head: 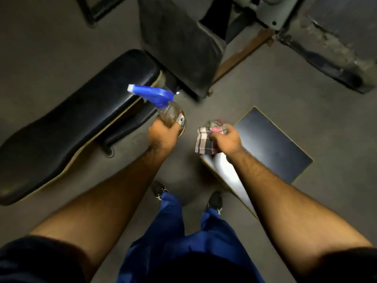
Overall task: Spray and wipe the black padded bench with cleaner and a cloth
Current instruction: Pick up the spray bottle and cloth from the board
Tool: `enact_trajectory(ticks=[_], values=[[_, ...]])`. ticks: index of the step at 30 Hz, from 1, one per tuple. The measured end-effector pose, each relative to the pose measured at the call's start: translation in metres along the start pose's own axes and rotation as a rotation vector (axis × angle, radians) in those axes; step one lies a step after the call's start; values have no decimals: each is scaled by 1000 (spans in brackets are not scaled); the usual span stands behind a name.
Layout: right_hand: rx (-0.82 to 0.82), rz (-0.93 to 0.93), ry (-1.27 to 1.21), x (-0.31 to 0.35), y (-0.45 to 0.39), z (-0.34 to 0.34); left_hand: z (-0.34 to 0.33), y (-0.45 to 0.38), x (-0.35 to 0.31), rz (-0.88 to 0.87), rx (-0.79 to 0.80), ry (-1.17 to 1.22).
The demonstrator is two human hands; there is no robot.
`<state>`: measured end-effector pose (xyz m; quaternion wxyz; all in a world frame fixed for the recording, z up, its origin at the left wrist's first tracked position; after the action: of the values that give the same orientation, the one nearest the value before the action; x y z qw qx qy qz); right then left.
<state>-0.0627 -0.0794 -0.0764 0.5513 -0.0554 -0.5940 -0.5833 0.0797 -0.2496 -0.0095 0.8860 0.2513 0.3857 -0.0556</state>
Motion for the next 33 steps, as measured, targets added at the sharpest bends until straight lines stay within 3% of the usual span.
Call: enact_trajectory(ticks=[7, 13, 21, 27, 33], values=[[165, 89, 116, 93, 30, -193, 183, -80, 78, 128, -233, 36], [349, 99, 169, 144, 46, -342, 286, -132, 132, 238, -372, 94], [562, 58, 272, 181, -6, -502, 335, -227, 199, 399, -446, 105], [570, 34, 336, 187, -71, -597, 340, -323, 237, 516, -441, 156], [825, 56, 350, 170, -124, -673, 327, -391, 272, 424, -490, 94]])
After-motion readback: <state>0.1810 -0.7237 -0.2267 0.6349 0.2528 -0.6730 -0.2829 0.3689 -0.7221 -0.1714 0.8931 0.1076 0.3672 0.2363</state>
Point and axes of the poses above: each hand's wrist, its own y-axis away from the middle knuckle, its own z-axis out of the back of the hand, x = y × z, the point moved 5 cm from there along -y, towards the middle knuckle, and after that the axes turned 3 degrees about y, right-handed, at the moved point
